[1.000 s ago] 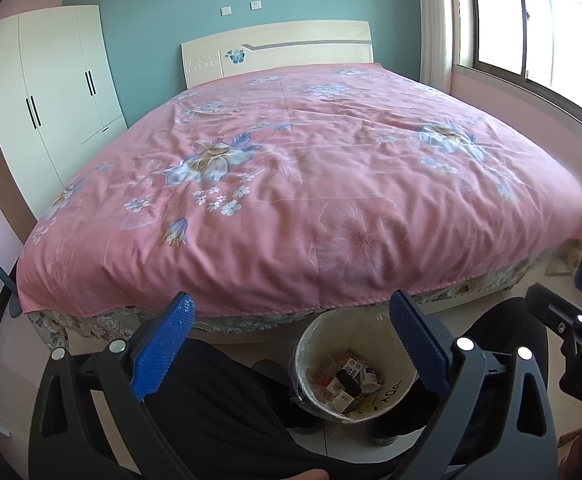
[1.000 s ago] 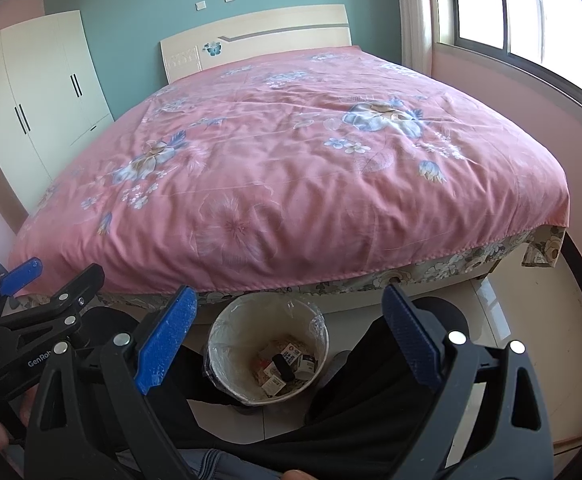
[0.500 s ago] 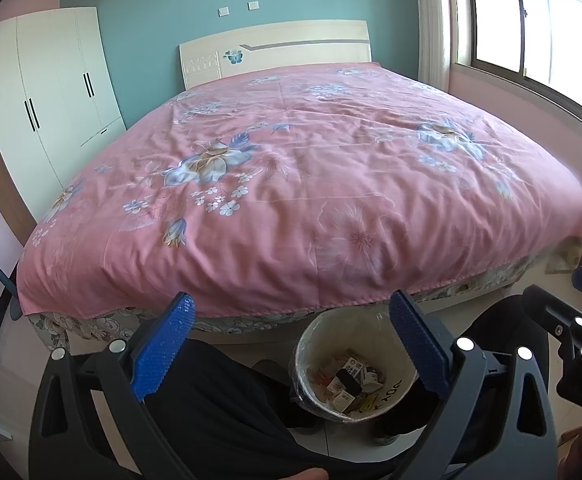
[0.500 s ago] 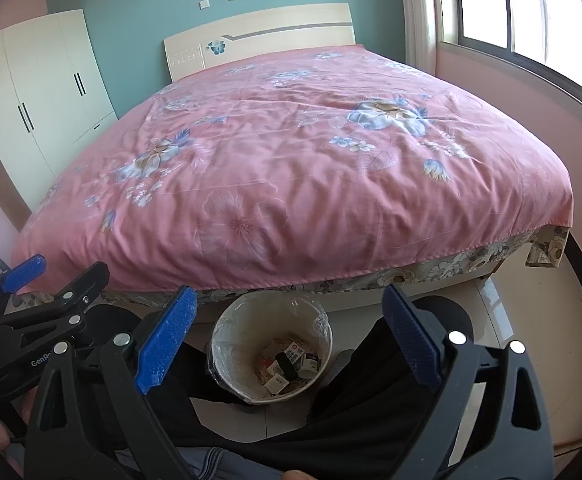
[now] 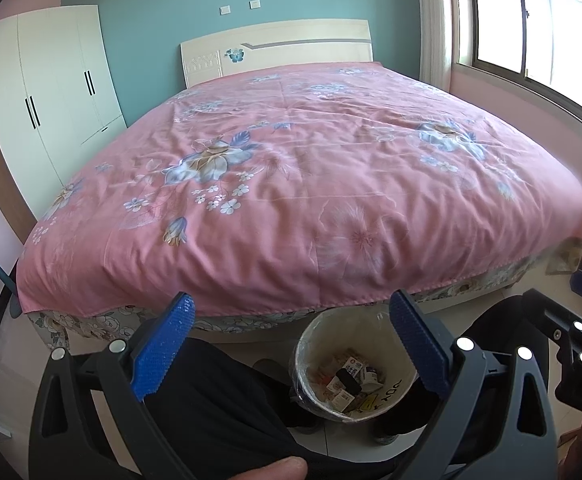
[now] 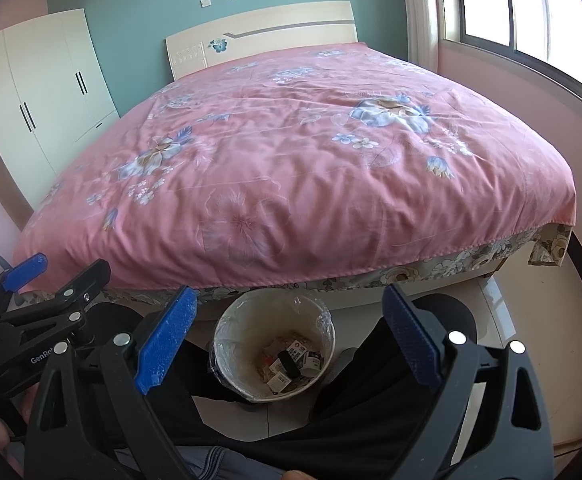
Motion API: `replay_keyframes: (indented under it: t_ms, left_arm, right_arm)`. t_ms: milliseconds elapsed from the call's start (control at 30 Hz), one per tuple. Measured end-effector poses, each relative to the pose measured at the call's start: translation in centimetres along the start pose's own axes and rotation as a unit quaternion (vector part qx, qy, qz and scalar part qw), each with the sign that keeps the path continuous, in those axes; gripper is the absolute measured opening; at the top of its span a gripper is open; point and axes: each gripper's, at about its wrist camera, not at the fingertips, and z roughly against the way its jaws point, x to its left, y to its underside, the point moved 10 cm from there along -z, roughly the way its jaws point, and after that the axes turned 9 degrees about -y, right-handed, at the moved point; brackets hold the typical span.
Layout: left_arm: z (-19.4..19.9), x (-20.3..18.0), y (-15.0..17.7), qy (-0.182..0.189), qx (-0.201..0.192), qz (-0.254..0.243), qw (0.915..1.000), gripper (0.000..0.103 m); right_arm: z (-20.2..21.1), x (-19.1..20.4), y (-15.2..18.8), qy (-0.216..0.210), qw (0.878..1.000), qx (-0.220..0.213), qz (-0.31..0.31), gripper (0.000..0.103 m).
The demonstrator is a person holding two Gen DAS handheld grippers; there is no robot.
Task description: Collect trash
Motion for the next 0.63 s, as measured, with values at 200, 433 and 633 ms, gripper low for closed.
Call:
replay_keyframes:
  t_ms: [200,433,633]
  left_arm:
    - [-0.03,-0.11,0.07,0.002,0.001,0.0,1.0,0.099]
    - [0.04,-0.55,0.2,0.005,0.0,-0.008,1.0,0.099]
    - [0.01,-0.63,0.28,0.003,0.004,-0.007,1.0,0.099]
  right_arm:
    - [-0.03,0.08,0.07,-0.002,1.0,0.002,0.0,0.092]
    - [-0.21,0.27,-0.03,-0.005,1.0,0.003,0.002,0.092]
    - [-0.19,0.23,-0.06,-0.005,1.0,0.002,0.001,0.092]
